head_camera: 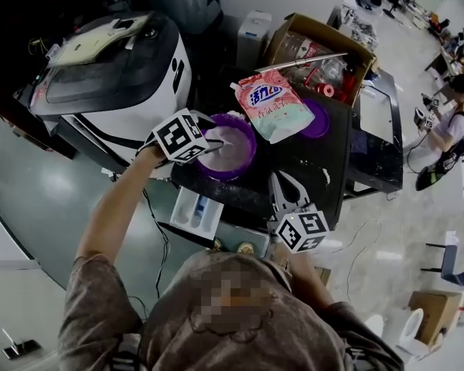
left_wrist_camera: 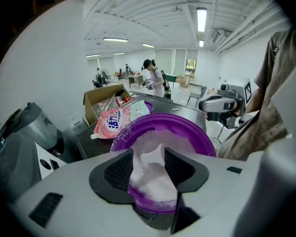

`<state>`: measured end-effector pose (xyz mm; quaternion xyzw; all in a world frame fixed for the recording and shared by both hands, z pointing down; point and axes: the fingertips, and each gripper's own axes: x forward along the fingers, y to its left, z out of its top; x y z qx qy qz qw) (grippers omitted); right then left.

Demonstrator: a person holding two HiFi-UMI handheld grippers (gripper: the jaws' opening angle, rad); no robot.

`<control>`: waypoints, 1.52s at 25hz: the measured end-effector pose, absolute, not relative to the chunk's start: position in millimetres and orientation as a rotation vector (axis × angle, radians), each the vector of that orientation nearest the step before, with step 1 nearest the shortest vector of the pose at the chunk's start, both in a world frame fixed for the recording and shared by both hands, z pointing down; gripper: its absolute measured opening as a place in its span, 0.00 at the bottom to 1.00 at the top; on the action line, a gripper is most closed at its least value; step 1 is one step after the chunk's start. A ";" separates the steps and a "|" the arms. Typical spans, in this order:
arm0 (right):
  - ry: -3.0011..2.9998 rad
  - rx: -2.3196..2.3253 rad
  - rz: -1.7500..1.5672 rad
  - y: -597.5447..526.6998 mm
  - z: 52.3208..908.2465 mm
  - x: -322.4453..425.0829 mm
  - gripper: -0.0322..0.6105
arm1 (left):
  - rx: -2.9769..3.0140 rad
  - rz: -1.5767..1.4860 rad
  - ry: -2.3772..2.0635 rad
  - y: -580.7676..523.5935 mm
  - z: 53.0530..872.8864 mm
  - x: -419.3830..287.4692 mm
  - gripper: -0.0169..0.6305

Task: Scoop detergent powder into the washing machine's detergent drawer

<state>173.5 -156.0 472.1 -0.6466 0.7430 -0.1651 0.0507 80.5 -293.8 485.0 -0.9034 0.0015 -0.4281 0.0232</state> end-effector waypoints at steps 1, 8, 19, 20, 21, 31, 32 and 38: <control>2.260 -1.969 -0.504 -155.4 472.2 174.5 0.04 | -2.769 -1.350 -0.021 -292.4 486.5 81.5 0.36; 2.244 -1.984 -0.508 -154.3 476.5 180.3 0.04 | -2.693 -1.458 -0.117 -290.1 493.9 84.1 0.30; 2.231 -1.990 -0.522 -157.1 479.9 182.2 0.04 | -2.682 -1.487 -0.119 -294.5 494.7 84.8 0.20; 2.228 -1.992 -0.522 -156.8 479.9 182.8 0.04 | -2.684 -1.488 -0.122 -294.4 494.3 84.5 0.20; 2.223 -1.995 -0.522 -156.4 479.8 183.9 0.04 | -2.687 -1.488 -0.125 -294.3 493.8 84.3 0.20; 2.191 -2.021 -0.518 -150.7 481.6 196.8 0.04 | -2.700 -1.515 -0.171 -283.8 492.6 79.2 0.14; 2.191 -2.021 -0.518 -151.0 481.6 196.6 0.04 | -2.698 -1.517 -0.175 -282.6 492.4 78.1 0.14; 2.204 -2.005 -0.516 -152.7 482.1 190.8 0.04 | -2.726 -1.495 -0.176 -277.0 489.3 72.4 0.09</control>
